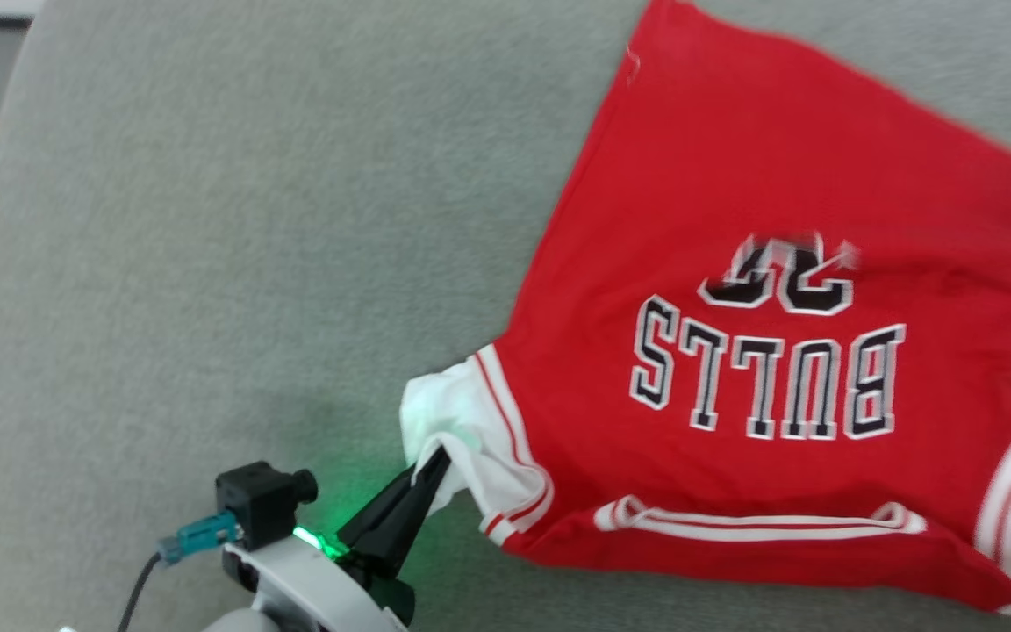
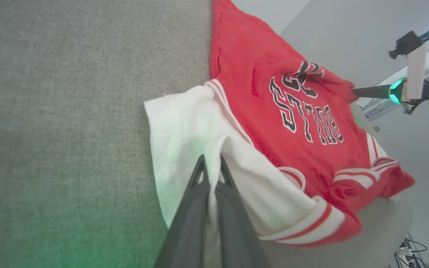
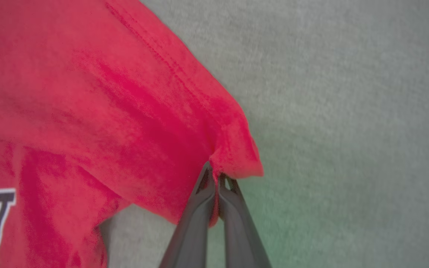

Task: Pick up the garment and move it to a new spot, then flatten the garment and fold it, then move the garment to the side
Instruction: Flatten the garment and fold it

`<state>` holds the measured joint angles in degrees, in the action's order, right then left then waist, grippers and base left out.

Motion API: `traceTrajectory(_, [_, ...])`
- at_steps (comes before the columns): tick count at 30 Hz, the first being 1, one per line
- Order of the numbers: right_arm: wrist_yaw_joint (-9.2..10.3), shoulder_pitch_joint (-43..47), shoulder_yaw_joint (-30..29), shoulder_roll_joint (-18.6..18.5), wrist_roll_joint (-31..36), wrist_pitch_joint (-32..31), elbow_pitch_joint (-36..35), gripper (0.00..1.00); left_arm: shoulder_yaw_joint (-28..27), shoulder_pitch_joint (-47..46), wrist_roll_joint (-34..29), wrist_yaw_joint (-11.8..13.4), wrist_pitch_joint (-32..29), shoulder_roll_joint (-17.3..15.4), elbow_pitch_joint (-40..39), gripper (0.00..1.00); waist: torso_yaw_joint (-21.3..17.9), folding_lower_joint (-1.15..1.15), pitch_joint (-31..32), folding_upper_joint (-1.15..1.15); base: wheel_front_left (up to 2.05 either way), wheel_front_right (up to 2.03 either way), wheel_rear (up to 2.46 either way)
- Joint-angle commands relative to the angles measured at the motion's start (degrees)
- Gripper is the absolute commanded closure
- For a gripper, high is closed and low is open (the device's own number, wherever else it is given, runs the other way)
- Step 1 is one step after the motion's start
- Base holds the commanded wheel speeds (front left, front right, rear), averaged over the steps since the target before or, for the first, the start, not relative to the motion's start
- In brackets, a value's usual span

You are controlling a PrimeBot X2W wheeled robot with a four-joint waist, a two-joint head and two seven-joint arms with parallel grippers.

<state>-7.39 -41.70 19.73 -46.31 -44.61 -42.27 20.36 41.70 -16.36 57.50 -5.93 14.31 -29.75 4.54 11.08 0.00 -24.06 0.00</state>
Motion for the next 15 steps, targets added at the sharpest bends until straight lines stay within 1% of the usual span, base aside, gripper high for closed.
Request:
traceTrajectory(1, [-0.17,2.72,-0.81,-0.65,-0.9,0.27,-1.56,1.0,-0.23,0.78,0.4,0.55,-0.07,-0.58,-0.44,1.0,-4.09,0.0,3.97,0.0,0.0,0.0,0.0])
traceTrajectory(4, [-0.17,9.7,-3.16,-1.94,-2.73,0.35,-6.21,1.0,-0.32,1.42,0.35,1.27,-0.59,-1.52,-1.6,1.0,-5.51,0.0,4.98,0.0,0.0,0.0,0.0])
traceTrajectory(8, [-0.17,19.4,-6.94,-2.43,-3.6,-0.8,-13.15,1.0,-0.53,1.72,0.04,2.4,-1.2,-2.46,-2.94,1.0,-7.2,0.0,5.51,0.0,0.0,0.0,0.0])
traceTrajectory(10, [-0.17,24.14,-8.57,-2.1,-3.52,-1.9,-16.88,1.0,-0.8,1.79,0.03,2.9,-1.32,-2.84,-3.52,1.0,-8.13,0.0,5.54,0.0,0.0,0.0,0.0])
traceTrajectory(15, [-0.17,35.64,-11.81,0.48,-2.85,-5.07,-25.33,1.0,-0.93,1.87,-0.37,3.78,-1.6,-3.67,-4.83,1.0,-10.0,0.0,5.53,0.0,0.0,0.0,0.0])
